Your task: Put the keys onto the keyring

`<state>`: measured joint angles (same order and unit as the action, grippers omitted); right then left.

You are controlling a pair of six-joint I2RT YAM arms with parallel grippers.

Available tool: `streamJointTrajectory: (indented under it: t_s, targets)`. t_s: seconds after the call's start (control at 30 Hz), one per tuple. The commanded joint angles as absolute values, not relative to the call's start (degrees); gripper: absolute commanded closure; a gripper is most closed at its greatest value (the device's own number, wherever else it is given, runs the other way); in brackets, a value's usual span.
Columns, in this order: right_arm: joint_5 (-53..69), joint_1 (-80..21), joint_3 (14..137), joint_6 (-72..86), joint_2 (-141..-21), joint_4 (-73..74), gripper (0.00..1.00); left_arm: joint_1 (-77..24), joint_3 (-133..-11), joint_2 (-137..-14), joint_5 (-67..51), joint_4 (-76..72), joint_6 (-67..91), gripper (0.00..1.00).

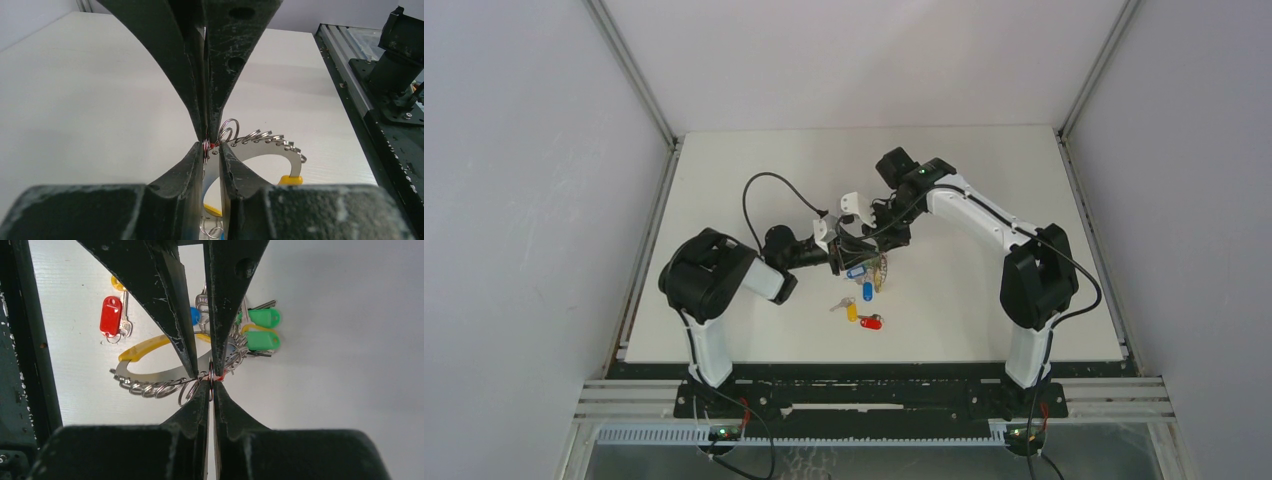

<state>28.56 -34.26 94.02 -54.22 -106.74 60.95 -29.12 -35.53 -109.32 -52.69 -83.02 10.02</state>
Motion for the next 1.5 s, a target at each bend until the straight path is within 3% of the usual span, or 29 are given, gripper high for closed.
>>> streamJointTrajectory:
  t_s: [0.0,1.0,1.47]
  targets:
    - [30.1,-35.1,94.5,-55.0,-103.4,59.5,1.00,-29.1,-35.4,-107.2,-52.3,-84.9,9.4,0.79]
    - [28.5,-35.7,94.6,-54.5,-103.4,59.1,1.00,-27.4,-36.2,-107.3,-53.5,-84.8,10.7,0.79]
    - [28.8,-36.1,95.0,-54.7,-103.1,58.9,1.00,-29.9,-37.4,-108.9,-53.8,-84.8,11.3,0.88]
